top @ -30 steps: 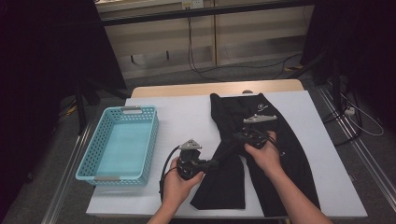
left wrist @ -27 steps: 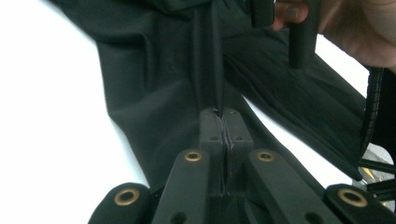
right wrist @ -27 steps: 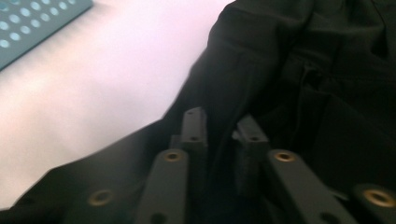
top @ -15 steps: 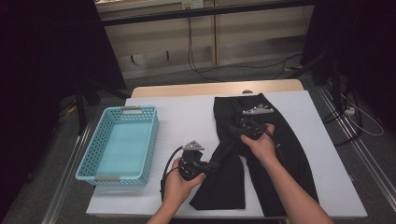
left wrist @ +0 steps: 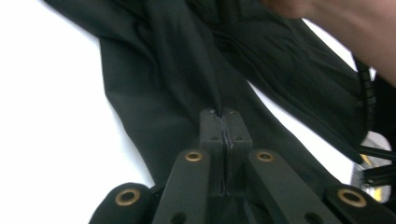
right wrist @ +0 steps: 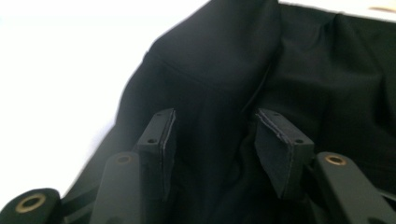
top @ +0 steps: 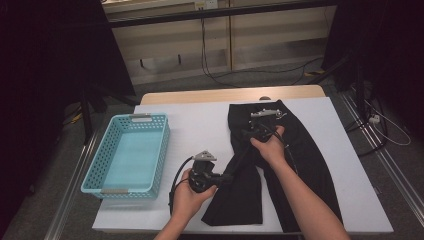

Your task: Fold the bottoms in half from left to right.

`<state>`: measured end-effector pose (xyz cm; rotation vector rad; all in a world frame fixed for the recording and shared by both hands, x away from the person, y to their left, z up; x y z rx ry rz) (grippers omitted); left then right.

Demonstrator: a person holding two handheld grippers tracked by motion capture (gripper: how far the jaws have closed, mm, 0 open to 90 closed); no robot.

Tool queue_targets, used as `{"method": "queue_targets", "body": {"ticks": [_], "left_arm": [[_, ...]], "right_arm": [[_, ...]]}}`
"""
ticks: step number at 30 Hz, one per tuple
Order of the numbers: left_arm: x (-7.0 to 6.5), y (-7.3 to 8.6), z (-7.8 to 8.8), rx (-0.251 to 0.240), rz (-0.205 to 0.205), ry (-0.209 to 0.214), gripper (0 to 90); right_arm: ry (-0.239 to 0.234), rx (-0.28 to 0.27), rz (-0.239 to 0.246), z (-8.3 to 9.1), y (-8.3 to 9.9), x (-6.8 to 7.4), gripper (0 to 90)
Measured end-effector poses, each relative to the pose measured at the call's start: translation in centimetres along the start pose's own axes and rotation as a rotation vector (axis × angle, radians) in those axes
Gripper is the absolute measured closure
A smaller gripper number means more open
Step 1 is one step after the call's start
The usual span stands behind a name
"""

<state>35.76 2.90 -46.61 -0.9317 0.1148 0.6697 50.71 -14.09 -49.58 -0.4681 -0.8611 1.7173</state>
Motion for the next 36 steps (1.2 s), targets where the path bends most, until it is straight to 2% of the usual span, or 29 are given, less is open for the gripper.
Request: {"method": "queue_targets", "body": {"ticks": [1, 3, 5, 7, 8, 10, 12, 14, 17, 27, 30, 32, 33, 35, 36], "left_arm": [[-0.1, -0.1, 0.0, 0.001, 0.0, 0.008, 89.2], [-0.1, -0.2, 0.1, -0.007, 0.0, 0.012, 89.2], [-0.2, -0.5, 0.1, -0.016, 0.004, 0.023, 89.2], [-0.2, -0.7, 0.2, -0.024, 0.002, 0.03, 89.3], [-0.3, -0.8, 0.3, -0.03, 0.007, 0.031, 89.2], [-0.4, -1.1, 0.4, -0.039, 0.002, 0.038, 89.2], [-0.5, -1.4, 0.3, -0.051, 0.001, 0.041, 89.2], [-0.7, -1.7, 0.4, -0.06, 0.006, 0.055, 89.2], [-1.3, -2.4, 0.6, -0.081, 0.004, 0.074, 89.2], [-2.6, -4.4, -0.1, -0.116, -0.004, 0.127, 89.2], [-3.8, -5.8, -1.0, -0.139, -0.013, 0.161, 89.3], [-5.0, -6.8, -1.8, -0.152, -0.02, 0.199, 89.3], [-6.0, -7.5, -2.5, -0.16, -0.038, 0.222, 89.3], [-7.3, -8.6, -3.5, -0.173, -0.066, 0.252, 89.2], [-8.0, -9.2, -4.0, -0.19, -0.076, 0.267, 89.2]], "right_arm": [[0.009, 0.003, 0.011, -0.2, 0.0, -0.1, 53.5], [0.0, 0.003, 0.005, -0.5, 0.1, -0.3, 60.1], [-0.01, 0.012, 0.003, -0.6, 0.0, -0.4, 69.9], [-0.026, 0.02, 0.029, -0.6, 0.0, -0.4, 83.5], [-0.037, 0.024, 0.031, -0.6, -0.1, -0.3, 86.2], [-0.052, 0.008, 0.017, -0.4, -0.4, -0.3, 87.1], [-0.027, -0.02, 0.033, 0.1, -0.9, -0.7, 87.3], [-0.033, -0.04, 0.011, 0.6, -1.3, -1.0, 87.3], [-0.021, -0.065, 0.019, 1.7, -2.2, -1.7, 87.3], [-0.003, -0.101, 0.038, 3.8, -3.6, -3.0, 87.3], [0.014, -0.113, 0.045, 4.8, -4.2, -3.8, 87.4], [0.024, -0.122, 0.042, 5.8, -4.6, -4.6, 87.4], [0.033, -0.125, 0.045, 6.2, -4.7, -5.0, 87.4], [0.085, -0.129, 0.072, 7.7, -5.2, -6.5, 87.4], [0.139, -0.134, 0.092, 8.6, -5.4, -7.6, 87.5]]}}
Point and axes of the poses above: each handheld gripper's, and its own axes: z roughly backward along the jaws, y roughly out of its underside, x roughly to its left, the point moved 6 cm from there along -z, roughly forward along the jaws, and after that the axes turned 2 degrees about -z, right-handed, at the moved point
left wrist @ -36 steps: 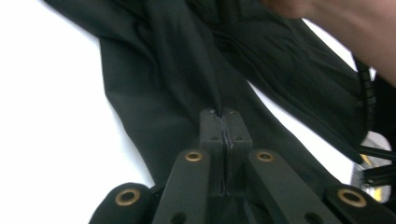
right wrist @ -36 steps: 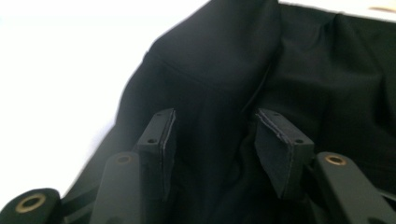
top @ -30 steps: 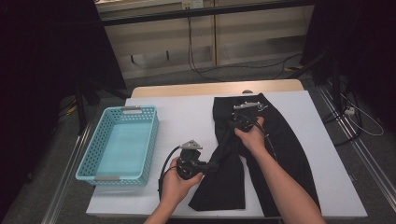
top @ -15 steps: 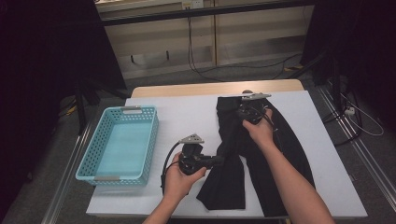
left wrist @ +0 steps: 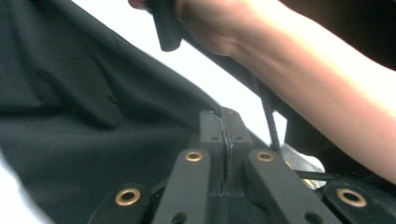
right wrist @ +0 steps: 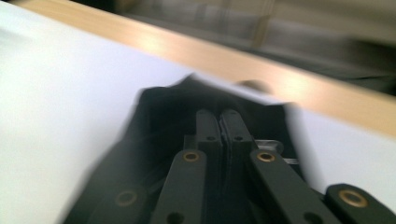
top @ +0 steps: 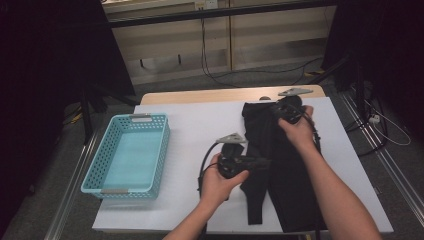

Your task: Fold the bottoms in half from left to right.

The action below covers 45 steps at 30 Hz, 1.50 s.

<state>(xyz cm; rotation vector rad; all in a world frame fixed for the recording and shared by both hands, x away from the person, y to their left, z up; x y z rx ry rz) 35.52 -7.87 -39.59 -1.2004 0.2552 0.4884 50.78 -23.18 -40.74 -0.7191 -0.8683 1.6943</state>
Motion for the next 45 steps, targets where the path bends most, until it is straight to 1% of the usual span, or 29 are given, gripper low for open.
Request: {"method": "queue_targets", "body": {"ticks": [1, 2, 3, 4, 5, 6, 7, 8, 9, 10, 11, 13, 16, 17, 19, 20, 22, 25, 26, 28, 30, 31, 33, 35, 36, 38, 40, 43, 45], "left_arm": [[-0.3, -0.6, -0.9, -0.018, -0.035, 0.008, 88.8], [-0.4, -0.9, -1.5, -0.03, -0.072, 0.012, 86.0], [-0.2, -1.0, -2.0, -0.024, -0.076, -0.018, 73.3], [0.3, -1.1, -2.4, -0.012, -0.073, -0.056, 55.7], [0.8, -1.0, -2.5, 0.0, -0.08, -0.068, 43.7], [1.3, -0.8, -2.5, 0.012, -0.093, -0.092, 37.4], [2.0, -0.6, -2.3, 0.019, -0.122, -0.131, 31.0], [2.6, -0.3, -1.9, 0.027, -0.135, -0.16, 25.8], [3.2, 0.0, -1.6, 0.041, -0.133, -0.171, 23.3], [3.7, 0.3, -1.2, 0.052, -0.131, -0.185, 22.1], [4.3, 0.7, -0.7, 0.068, -0.138, -0.202, 21.0], [5.4, 1.4, 0.2, 0.092, -0.146, -0.226, 20.2], [7.1, 2.5, 1.8, 0.119, -0.151, -0.283, 19.0], [7.5, 2.8, 2.3, 0.123, -0.149, -0.29, 18.6], [8.4, 3.4, 3.4, 0.134, -0.147, -0.319, 18.0], [8.9, 3.7, 4.0, 0.136, -0.15, -0.336, 17.7], [9.5, 4.1, 4.9, 0.147, -0.155, -0.354, 17.5], [10.5, 4.8, 6.2, 0.163, -0.161, -0.386, 17.2], [10.9, 5.1, 6.7, 0.169, -0.167, -0.4, 17.2], [11.4, 5.6, 7.4, 0.18, -0.172, -0.408, 17.0], [12.0, 6.1, 7.9, 0.184, -0.165, -0.436, 16.8], [12.2, 6.3, 8.2, 0.186, -0.158, -0.428, 16.6], [12.6, 6.8, 8.8, 0.182, -0.149, -0.431, 16.0], [13.0, 7.4, 9.3, 0.186, -0.133, -0.44, 14.9], [13.1, 7.5, 9.5, 0.191, -0.132, -0.438, 14.3], [13.3, 7.7, 10.0, 0.197, -0.134, -0.447, 13.4], [13.4, 7.8, 10.5, 0.194, -0.131, -0.451, 12.5], [13.7, 8.0, 11.0, 0.186, -0.115, -0.465, 11.5], [13.9, 8.1, 11.2, 0.189, -0.109, -0.475, 10.7]], "right_arm": [[0.044, -0.014, -0.001, 0.7, -0.3, -1.4, 87.5], [0.082, -0.036, -0.014, 1.5, -0.6, -3.1, 87.1], [0.12, -0.045, -0.013, 2.0, -0.6, -4.2, 81.3], [0.126, -0.042, -0.017, 2.2, -0.4, -4.8, 66.8], [0.117, -0.018, -0.02, 2.1, 0.0, -5.0, 59.9], [0.131, 0.002, -0.021, 2.2, 0.5, -5.1, 56.9], [0.133, 0.002, -0.02, 2.3, 0.9, -5.1, 54.2], [0.113, 0.008, -0.02, 2.3, 1.4, -4.8, 52.4], [0.09, 0.018, -0.018, 2.3, 1.9, -4.4, 49.9], [0.074, 0.032, -0.015, 2.3, 2.5, -4.0, 46.2], [0.055, 0.041, -0.025, 2.4, 3.1, -3.7, 43.0], [0.011, 0.05, -0.037, 2.7, 4.1, -3.0, 40.0], [-0.006, 0.061, -0.005, 3.6, 5.9, -1.8, 35.4], [-0.015, 0.061, -0.003, 3.9, 6.7, -1.3, 34.0], [-0.042, 0.073, -0.004, 4.2, 7.9, -0.6, 32.6], [-0.046, 0.079, -0.003, 4.3, 8.4, -0.3, 31.4], [-0.064, 0.102, 0.012, 4.5, 9.8, 0.5, 30.6], [-0.078, 0.095, -0.001, 4.9, 11.1, 1.2, 28.8], [-0.08, 0.089, -0.011, 5.0, 11.4, 1.3, 27.6], [-0.078, 0.082, -0.023, 5.3, 11.8, 1.5, 21.8], [-0.094, 0.084, -0.042, 5.8, 12.0, 1.8, 21.0], [-0.099, 0.081, -0.047, 5.9, 12.0, 1.9, 20.1], [-0.107, 0.085, -0.036, 6.2, 12.4, 2.2, 18.8], [-0.103, 0.094, -0.02, 6.4, 12.8, 2.4, 18.8], [-0.102, 0.099, -0.011, 6.5, 12.9, 2.6, 18.8], [-0.12, 0.1, -0.005, 6.7, 13.1, 2.9, 19.5], [-0.12, 0.1, 0.006, 7.1, 13.2, 3.1, 19.8], [-0.107, 0.108, 0.021, 7.7, 13.6, 3.2, 24.3], [-0.112, 0.111, 0.019, 8.1, 14.0, 3.1, 25.8]]}}
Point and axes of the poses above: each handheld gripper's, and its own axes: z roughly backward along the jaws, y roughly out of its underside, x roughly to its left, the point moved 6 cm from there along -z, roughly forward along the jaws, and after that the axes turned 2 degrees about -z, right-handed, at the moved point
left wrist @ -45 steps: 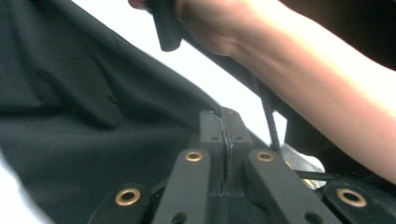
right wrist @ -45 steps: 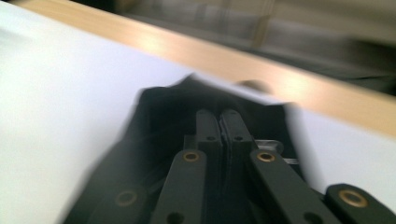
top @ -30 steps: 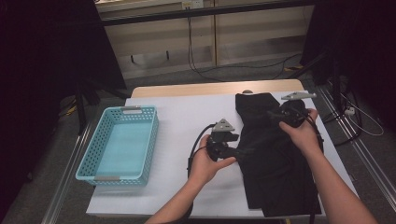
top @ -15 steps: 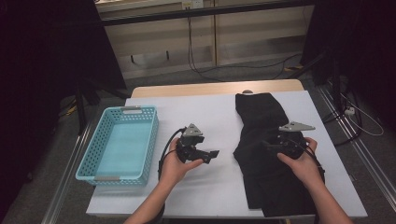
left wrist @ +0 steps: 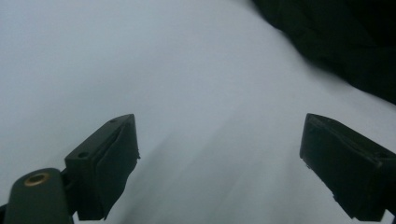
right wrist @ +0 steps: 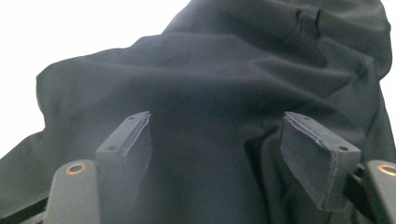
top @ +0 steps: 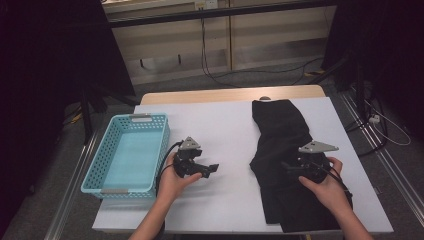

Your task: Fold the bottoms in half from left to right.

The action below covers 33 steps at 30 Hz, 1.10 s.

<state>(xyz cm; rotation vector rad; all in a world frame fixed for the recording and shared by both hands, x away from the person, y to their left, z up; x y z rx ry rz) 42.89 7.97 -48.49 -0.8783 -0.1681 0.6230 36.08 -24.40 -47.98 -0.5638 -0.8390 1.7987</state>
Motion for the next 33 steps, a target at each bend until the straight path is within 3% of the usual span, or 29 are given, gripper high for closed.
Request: {"method": "queue_targets", "body": {"ticks": [11, 15, 19, 22, 24, 29, 33], "left_arm": [[0.8, 0.6, 0.6, 0.009, 0.009, -0.041, 9.9], [1.0, 0.8, 0.9, 0.017, 0.001, -0.047, 9.7], [1.0, 0.9, 1.2, 0.011, 0.01, -0.054, 9.7], [0.9, 0.7, 1.5, 0.002, -0.005, -0.054, 9.9], [0.9, 0.5, 1.6, -0.01, 0.001, -0.055, 9.9], [0.8, 0.6, 1.7, -0.009, -0.01, -0.064, 10.5], [0.7, 0.4, 1.7, -0.013, -0.013, -0.063, 10.5]], "right_arm": [[-0.03, 0.009, -0.035, 2.7, 2.5, -0.3, 47.2], [-0.057, 0.013, -0.018, 3.3, 2.8, 0.6, 53.4], [-0.103, 0.087, 0.028, 3.3, 4.1, 1.6, 57.3], [-0.113, 0.095, 0.036, 3.5, 4.6, 1.9, 58.8], [-0.11, 0.105, 0.037, 3.5, 5.0, 2.0, 62.9], [-0.123, 0.114, 0.035, 3.8, 5.1, 1.8, 86.1], [-0.124, 0.128, 0.05, 4.3, 5.1, 1.6, 88.0]]}}
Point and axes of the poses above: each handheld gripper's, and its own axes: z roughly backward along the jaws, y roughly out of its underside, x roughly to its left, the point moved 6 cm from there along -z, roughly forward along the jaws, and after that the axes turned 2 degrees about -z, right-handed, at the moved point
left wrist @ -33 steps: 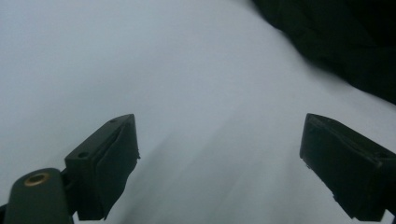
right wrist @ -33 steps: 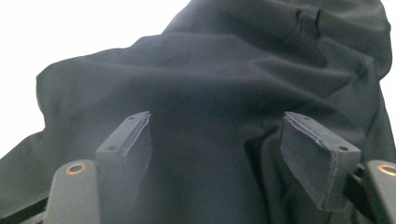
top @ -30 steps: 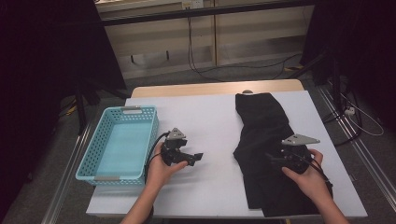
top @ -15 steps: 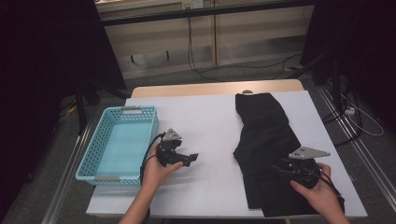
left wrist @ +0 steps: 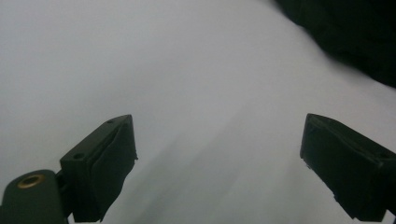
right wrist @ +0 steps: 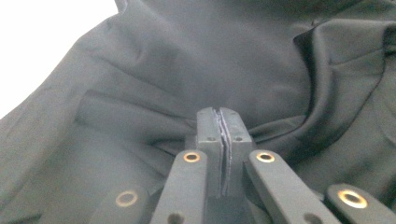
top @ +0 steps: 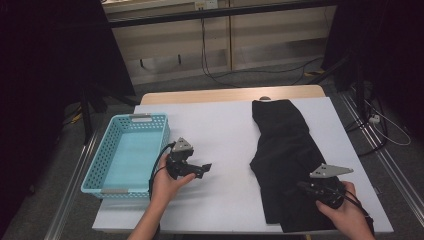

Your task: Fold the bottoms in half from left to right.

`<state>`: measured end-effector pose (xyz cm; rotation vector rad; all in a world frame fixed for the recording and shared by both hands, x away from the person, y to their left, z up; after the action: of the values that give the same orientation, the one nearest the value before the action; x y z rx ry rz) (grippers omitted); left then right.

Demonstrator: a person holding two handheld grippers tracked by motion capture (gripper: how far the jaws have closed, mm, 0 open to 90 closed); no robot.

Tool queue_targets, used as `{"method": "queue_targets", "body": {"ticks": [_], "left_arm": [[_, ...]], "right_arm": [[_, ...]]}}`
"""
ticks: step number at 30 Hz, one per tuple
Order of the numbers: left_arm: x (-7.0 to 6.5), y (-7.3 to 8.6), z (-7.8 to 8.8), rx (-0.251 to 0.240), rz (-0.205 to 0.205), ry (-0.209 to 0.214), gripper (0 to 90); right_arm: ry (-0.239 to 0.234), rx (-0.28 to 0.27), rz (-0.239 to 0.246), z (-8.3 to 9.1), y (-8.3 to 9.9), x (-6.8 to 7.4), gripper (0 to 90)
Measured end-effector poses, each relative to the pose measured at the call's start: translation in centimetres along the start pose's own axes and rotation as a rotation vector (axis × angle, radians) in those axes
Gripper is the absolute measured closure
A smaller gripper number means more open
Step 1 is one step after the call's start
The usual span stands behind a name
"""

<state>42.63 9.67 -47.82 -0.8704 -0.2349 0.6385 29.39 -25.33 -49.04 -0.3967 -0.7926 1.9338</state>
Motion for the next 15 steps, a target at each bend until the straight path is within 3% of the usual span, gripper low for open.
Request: {"method": "queue_targets", "body": {"ticks": [11, 13, 15], "left_arm": [[0.2, -0.2, 0.1, -0.01, 0.003, -0.006, 10.7], [0.2, -0.2, 0.1, -0.011, -0.002, -0.008, 10.7], [0.1, -0.2, 0.1, -0.011, 0.005, -0.003, 10.8]], "right_arm": [[0.03, -0.029, -0.033, 3.7, 2.2, -2.1, 88.3], [0.051, -0.039, -0.035, 4.0, 2.5, -2.5, 85.9], [0.078, -0.051, -0.045, 4.1, 2.4, -3.0, 75.7]]}}
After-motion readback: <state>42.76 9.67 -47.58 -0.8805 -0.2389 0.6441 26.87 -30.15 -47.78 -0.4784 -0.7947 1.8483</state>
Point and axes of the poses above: each handheld gripper's, and its own axes: z roughly backward along the jaws, y roughly out of its underside, x roughly to its left, the point moved 6 cm from there along -z, roughly forward along the jaws, and after that the axes turned 2 degrees about -z, right-handed, at the moved point
